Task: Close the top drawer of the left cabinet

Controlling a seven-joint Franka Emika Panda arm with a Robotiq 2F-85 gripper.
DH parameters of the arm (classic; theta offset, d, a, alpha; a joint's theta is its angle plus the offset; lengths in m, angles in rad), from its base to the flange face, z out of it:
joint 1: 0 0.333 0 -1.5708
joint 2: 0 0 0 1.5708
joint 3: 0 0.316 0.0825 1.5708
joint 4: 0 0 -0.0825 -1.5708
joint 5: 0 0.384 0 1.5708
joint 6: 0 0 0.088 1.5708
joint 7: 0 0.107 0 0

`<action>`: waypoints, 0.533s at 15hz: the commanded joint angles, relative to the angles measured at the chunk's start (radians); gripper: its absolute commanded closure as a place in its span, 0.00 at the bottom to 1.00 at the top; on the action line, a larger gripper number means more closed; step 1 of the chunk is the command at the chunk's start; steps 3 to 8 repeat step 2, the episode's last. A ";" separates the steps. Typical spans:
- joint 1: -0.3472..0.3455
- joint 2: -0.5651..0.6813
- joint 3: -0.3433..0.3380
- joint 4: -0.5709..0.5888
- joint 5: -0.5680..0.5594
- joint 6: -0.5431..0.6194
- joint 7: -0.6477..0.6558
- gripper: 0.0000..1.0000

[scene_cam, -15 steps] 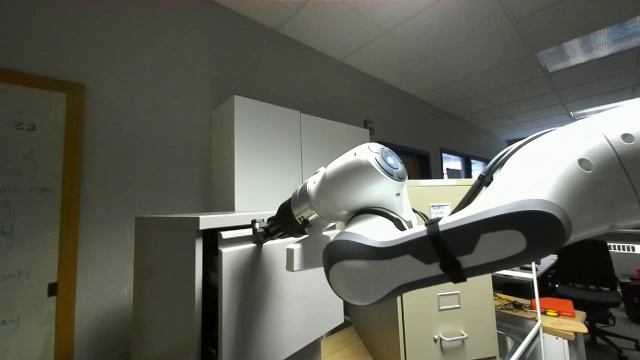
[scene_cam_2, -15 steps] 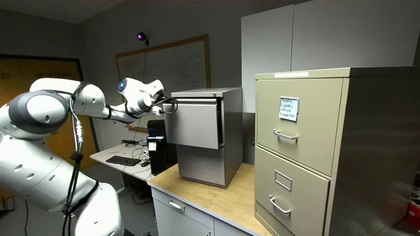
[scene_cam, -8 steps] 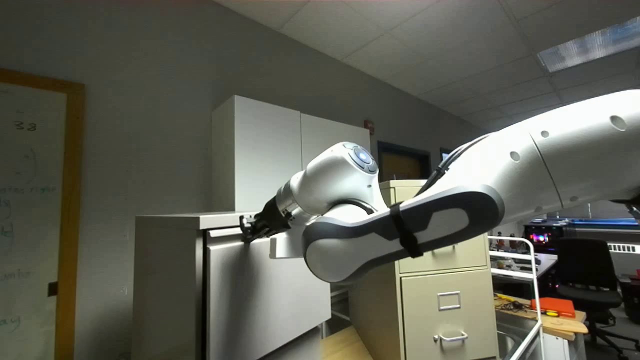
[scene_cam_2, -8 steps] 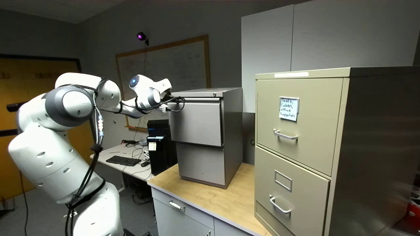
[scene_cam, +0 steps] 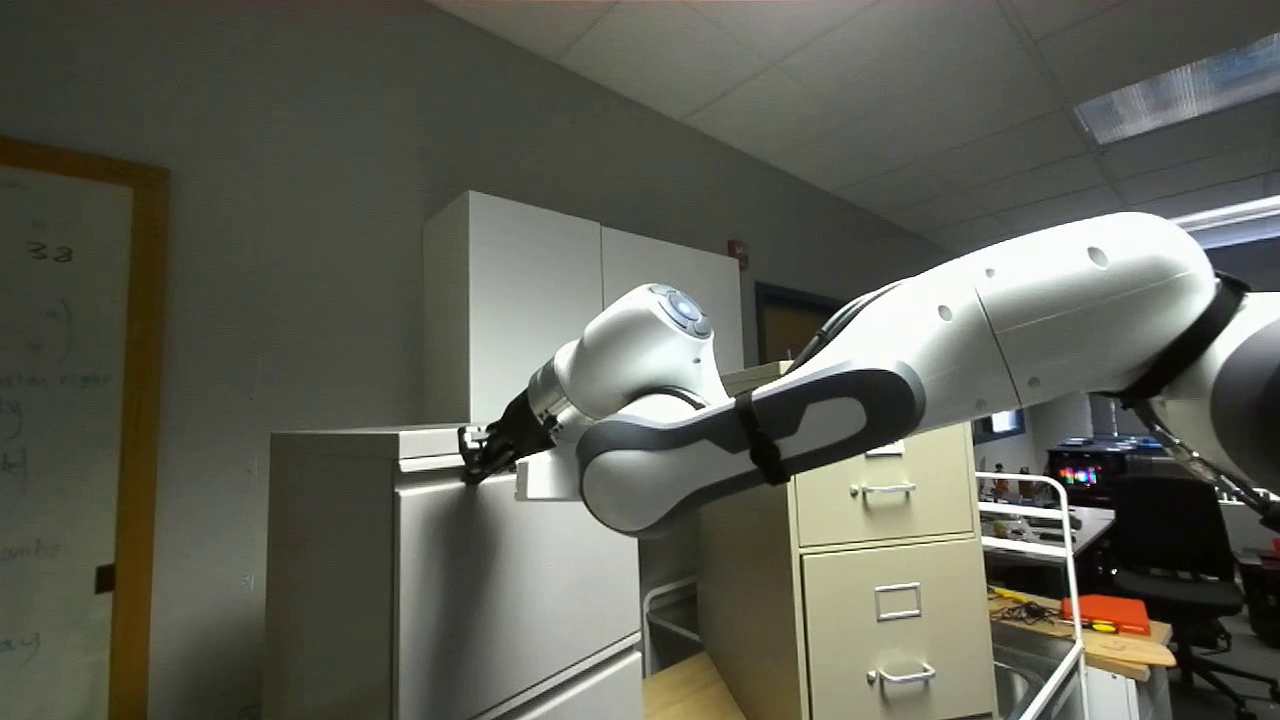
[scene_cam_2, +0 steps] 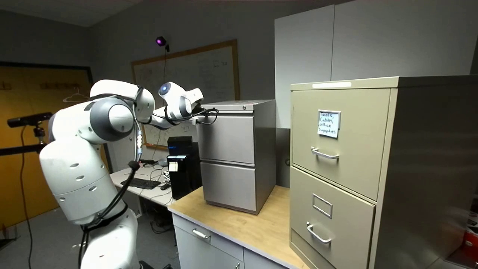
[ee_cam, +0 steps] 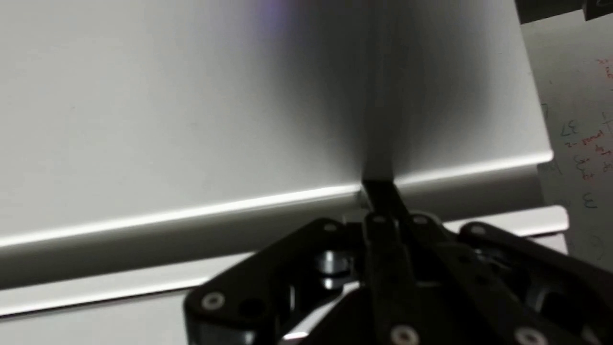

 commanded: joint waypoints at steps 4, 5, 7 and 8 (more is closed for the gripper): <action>-0.028 0.102 0.054 0.106 -0.086 -0.068 0.009 1.00; -0.028 0.102 0.054 0.106 -0.086 -0.068 0.009 1.00; -0.028 0.102 0.054 0.106 -0.086 -0.068 0.009 1.00; -0.028 0.102 0.054 0.106 -0.086 -0.068 0.009 1.00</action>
